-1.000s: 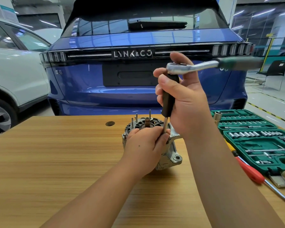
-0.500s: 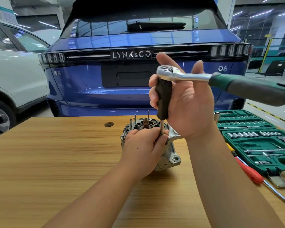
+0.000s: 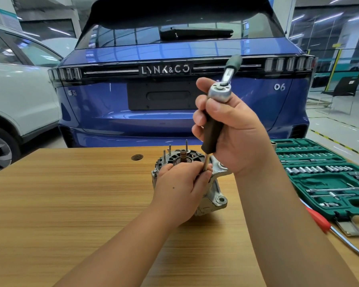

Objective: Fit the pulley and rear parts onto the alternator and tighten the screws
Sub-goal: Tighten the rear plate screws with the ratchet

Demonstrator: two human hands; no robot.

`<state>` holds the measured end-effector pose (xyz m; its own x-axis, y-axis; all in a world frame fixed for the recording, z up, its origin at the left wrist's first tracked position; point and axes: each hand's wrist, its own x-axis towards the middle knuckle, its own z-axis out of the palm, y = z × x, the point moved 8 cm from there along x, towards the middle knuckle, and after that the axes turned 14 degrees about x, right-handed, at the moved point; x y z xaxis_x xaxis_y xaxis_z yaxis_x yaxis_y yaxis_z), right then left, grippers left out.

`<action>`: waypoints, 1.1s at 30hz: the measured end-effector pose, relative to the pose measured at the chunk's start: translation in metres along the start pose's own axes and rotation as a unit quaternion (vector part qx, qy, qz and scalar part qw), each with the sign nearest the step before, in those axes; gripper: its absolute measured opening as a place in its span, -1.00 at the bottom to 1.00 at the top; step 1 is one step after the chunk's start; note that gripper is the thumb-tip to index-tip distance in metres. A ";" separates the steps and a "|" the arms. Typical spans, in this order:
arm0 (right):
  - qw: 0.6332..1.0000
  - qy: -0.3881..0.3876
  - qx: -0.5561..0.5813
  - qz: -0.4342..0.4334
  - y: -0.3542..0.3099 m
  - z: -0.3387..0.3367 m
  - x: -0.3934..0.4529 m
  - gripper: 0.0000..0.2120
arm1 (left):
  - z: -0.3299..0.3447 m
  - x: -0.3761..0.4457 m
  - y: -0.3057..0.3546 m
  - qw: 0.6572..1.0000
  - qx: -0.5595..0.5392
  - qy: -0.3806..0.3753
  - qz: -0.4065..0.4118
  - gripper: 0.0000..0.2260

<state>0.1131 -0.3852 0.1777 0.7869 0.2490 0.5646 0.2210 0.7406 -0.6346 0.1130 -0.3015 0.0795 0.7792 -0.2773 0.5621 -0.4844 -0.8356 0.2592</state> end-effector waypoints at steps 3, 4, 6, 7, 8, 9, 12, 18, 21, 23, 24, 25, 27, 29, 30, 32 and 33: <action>0.994 0.004 -0.075 -0.085 -0.004 0.004 -0.001 -0.74 | 0.000 0.000 -0.001 1.000 0.001 -0.004 -0.010 -0.72; 0.987 0.000 -0.110 -0.119 -0.006 0.007 -0.002 -0.74 | -0.001 0.000 -0.001 1.000 0.000 -0.003 -0.013 -0.71; 0.975 -0.022 -0.159 -0.153 -0.007 0.014 -0.002 -0.72 | -0.002 0.001 0.000 1.000 -0.004 0.002 -0.016 -0.68; 0.972 -0.034 -0.171 -0.156 -0.006 0.015 -0.002 -0.70 | -0.003 0.001 0.000 1.000 -0.005 0.005 -0.016 -0.67; 0.972 -0.045 -0.174 -0.154 -0.004 0.016 -0.002 -0.69 | -0.003 0.001 0.000 1.000 -0.008 0.007 -0.016 -0.67; 0.972 -0.052 -0.169 -0.152 -0.003 0.017 -0.002 -0.68 | -0.004 0.001 0.001 1.000 -0.009 0.008 -0.016 -0.67; 0.982 -0.056 -0.124 -0.134 -0.001 0.013 0.000 -0.65 | -0.003 0.001 0.001 1.000 -0.002 0.001 -0.014 -0.70; 0.994 -0.086 0.038 -0.048 -0.001 0.000 0.003 -0.52 | -0.001 0.001 0.000 1.000 0.014 -0.015 -0.018 -0.67; 0.994 -0.093 0.056 -0.022 0.001 -0.002 0.003 -0.48 | -0.001 0.001 -0.002 1.000 0.000 -0.019 -0.025 -0.71; 0.997 -0.058 0.044 -0.020 0.001 -0.004 0.005 -0.48 | -0.001 0.001 -0.003 0.999 -0.020 -0.024 -0.032 -0.74; 0.999 -0.023 0.038 -0.024 0.001 -0.006 0.007 -0.53 | -0.001 0.001 -0.003 0.999 -0.031 -0.026 -0.037 -0.75; 0.999 0.024 0.019 -0.039 0.000 -0.011 0.007 -0.61 | -0.002 0.001 -0.004 0.998 -0.046 -0.027 -0.042 -0.77; 0.983 0.126 -0.077 -0.107 -0.012 -0.024 0.004 -0.76 | -0.001 0.002 -0.004 0.995 -0.079 -0.033 -0.047 -0.81; 0.962 0.178 -0.137 -0.152 -0.022 -0.030 0.000 -0.80 | -0.001 0.002 -0.003 0.994 -0.091 -0.043 -0.048 -0.83; 0.962 0.183 -0.137 -0.146 -0.021 -0.032 0.000 -0.81 | -0.001 0.002 -0.003 0.993 -0.095 -0.049 -0.050 -0.84; 0.982 0.136 -0.082 -0.100 -0.015 -0.029 0.003 -0.94 | 0.000 0.002 -0.005 0.991 -0.105 -0.056 -0.057 -0.86; 0.990 0.105 -0.046 -0.083 -0.011 -0.024 0.004 -0.90 | 0.000 0.002 -0.007 0.990 -0.110 -0.057 -0.061 -0.86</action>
<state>0.1277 -0.4079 0.1742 0.8358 -0.0146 0.5488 0.4018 0.6975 -0.5934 0.1183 -0.2960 0.0790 0.8707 -0.2431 0.4274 -0.4494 -0.7463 0.4910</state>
